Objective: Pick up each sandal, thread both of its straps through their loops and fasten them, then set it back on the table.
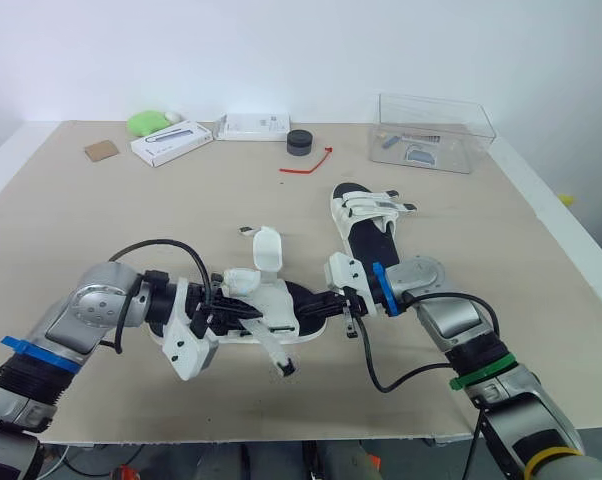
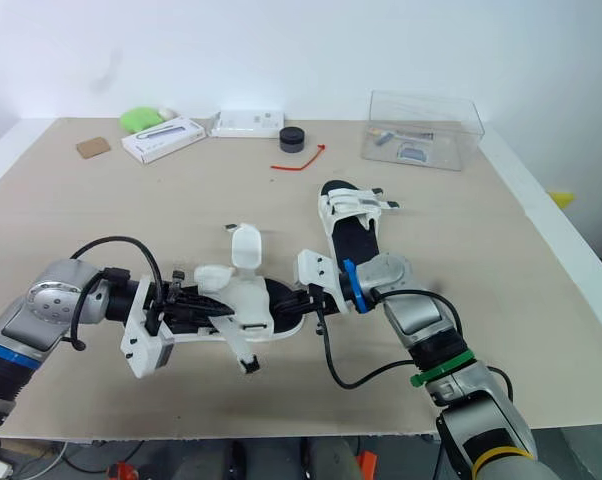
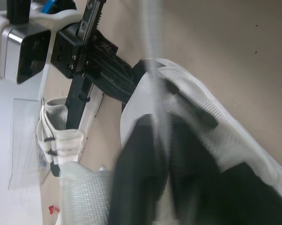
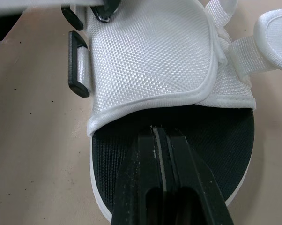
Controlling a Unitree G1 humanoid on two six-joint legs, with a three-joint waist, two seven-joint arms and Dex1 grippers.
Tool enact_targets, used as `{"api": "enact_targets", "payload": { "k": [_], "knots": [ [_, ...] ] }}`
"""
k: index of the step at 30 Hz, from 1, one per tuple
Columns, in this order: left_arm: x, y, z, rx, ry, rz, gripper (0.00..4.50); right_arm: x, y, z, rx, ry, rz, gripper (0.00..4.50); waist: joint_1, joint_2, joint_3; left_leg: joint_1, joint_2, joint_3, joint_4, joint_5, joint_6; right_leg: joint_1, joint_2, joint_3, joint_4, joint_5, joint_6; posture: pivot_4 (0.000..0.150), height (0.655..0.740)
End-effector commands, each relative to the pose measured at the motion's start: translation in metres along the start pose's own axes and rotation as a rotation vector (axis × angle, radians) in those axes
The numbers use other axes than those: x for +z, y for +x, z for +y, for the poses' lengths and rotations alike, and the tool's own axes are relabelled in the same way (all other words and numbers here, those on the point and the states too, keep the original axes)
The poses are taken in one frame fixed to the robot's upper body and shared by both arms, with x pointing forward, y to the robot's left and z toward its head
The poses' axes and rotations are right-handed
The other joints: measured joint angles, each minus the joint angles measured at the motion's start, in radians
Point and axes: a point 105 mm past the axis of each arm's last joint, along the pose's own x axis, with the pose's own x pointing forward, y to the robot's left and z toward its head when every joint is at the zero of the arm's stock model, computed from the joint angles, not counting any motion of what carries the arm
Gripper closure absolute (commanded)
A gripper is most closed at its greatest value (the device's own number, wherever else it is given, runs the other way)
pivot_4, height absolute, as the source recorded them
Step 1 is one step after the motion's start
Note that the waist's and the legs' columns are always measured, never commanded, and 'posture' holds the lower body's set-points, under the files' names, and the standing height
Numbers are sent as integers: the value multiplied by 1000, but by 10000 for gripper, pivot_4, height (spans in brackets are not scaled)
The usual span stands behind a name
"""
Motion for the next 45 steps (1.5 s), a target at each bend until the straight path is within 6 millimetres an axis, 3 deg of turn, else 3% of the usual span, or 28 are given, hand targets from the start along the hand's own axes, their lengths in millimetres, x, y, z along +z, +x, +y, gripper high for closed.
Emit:
{"api": "enact_targets", "payload": {
  "k": [1, 2, 6, 12, 23, 28, 35, 42, 45],
  "knots": [
    [0, -5, 8, 14, 2, 13, 24204, -1, -4, -3, -8, -13, 21, 45000, 0, 0, 0, 0, 0, 0, 0, 0, 0, 0, 0, 0, 0, 0, 1, 1500, 7400],
    [0, -6, 13, 28, -4, 20, 21225, -1, -4, -3, -6, -13, 23, 45000, 0, 0, 0, 0, 0, 0, 0, 0, 0, 0, 0, 0, 0, -1, 1, 1500, 7400],
    [-1, -16, 25, 61, -63, 55, 21225, -1, -5, -3, -4, -14, 25, 45000, 0, 0, 0, 0, 0, 0, 0, 0, 0, 0, 0, 0, 0, -1, 1, 1500, 7400],
    [7, -23, 2, -12, -154, 95, 21225, -2, -5, -4, 9, -19, 30, 45000, -2, 0, 0, 0, 1, 0, 0, -1, 1, 0, 1, 1, 0, -1, 1, 1500, 7400],
    [26, -36, 22, 141, -716, 46, 21225, -3, 0, -6, 37, -30, 30, 45000, -1, 0, 0, 1, 1, 0, 0, -1, 2, 0, 2, 0, 0, -5, 5, 1500, 7400],
    [28, -43, 31, 156, -865, 28, 21225, -3, 1, -7, 41, -34, 30, 45000, -1, 1, 0, 1, 1, 0, 0, -1, 2, 0, 2, 0, 0, -5, 5, 1500, 7400],
    [43, -49, 18, 42, -1183, -44, 21225, -3, 1, -9, 39, -35, 32, 45000, -2, 1, 1, 2, 2, 0, 0, -1, 2, 0, 4, 0, 1, -5, 4, 1500, 7400],
    [75, -50, -17, -135, -1559, -130, 21225, -7, 2, -5, 41, -27, 37, 45000, -5, 2, 1, 2, 2, 0, 0, -1, 2, 0, 4, 1, 1, -5, 4, 1500, 7400],
    [74, -38, -31, -64, -1602, -114, 21225, -6, 2, -5, 35, -24, 37, 45000, -3, 2, 1, 3, 2, -1, -1, -1, 2, 0, 3, 0, 1, -6, 3, 1500, 7400]
  ]
}}
